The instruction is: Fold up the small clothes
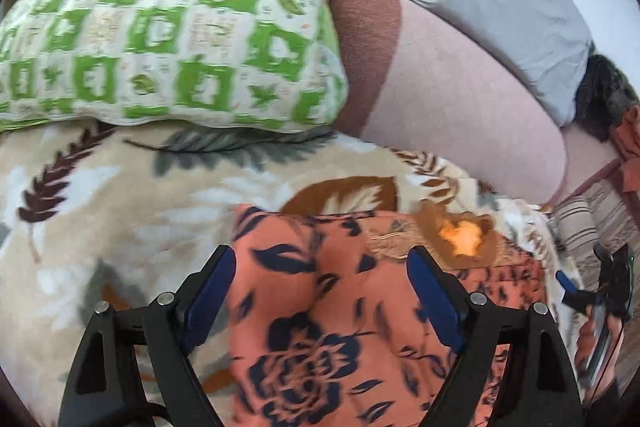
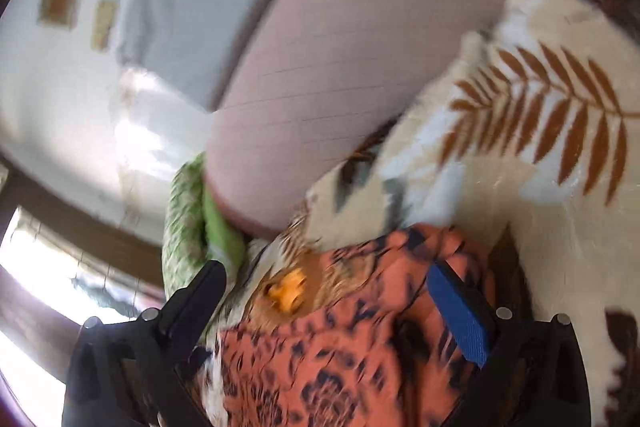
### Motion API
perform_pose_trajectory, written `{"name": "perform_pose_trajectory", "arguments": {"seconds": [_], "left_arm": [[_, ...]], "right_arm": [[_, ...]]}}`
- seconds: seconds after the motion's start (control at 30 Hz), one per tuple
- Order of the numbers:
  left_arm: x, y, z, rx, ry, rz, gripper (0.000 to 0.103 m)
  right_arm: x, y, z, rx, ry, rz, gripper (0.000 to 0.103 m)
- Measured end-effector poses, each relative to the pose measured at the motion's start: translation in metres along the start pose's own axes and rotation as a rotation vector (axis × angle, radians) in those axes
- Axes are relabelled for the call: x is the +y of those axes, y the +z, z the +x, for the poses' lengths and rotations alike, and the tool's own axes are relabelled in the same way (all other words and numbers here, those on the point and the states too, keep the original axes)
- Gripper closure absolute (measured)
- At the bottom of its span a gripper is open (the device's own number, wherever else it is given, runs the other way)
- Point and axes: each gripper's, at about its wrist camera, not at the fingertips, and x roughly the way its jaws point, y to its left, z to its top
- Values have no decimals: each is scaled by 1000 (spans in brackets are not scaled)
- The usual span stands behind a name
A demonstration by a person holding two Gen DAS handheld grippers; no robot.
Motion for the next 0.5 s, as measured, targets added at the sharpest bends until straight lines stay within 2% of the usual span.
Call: {"name": "perform_pose_trajectory", "arguments": {"seconds": [0.13, 0.17, 0.2, 0.23, 0.3, 0.33, 0.37, 0.43, 0.5], "left_arm": [[-2, -6, 9, 61, -153, -21, 16], [-1, -8, 12, 81, -168, -21, 16], [1, -9, 18, 100, -155, -16, 16], [9, -10, 28, 114, -74, -13, 16], [35, -13, 43, 150, 106, -54, 29], [50, -15, 42, 129, 52, -97, 29], [54, -15, 35, 115, 31, -119, 33], [47, -13, 22, 121, 42, -122, 33], [35, -14, 4, 82, 0, -111, 33]], "right_arm": [[11, -23, 11, 81, 93, -4, 1], [10, -29, 15, 106, 112, 5, 1], [8, -36, 24, 139, 120, 0, 1], [6, -41, 34, 160, 102, -11, 1], [-10, -47, 43, 176, -17, 22, 1], [-14, -48, 43, 175, -13, 38, 1], [-12, -48, 39, 160, -7, 37, 1], [-1, -48, 32, 150, 16, 13, 1], [13, -48, 32, 139, 30, -18, 1]]}}
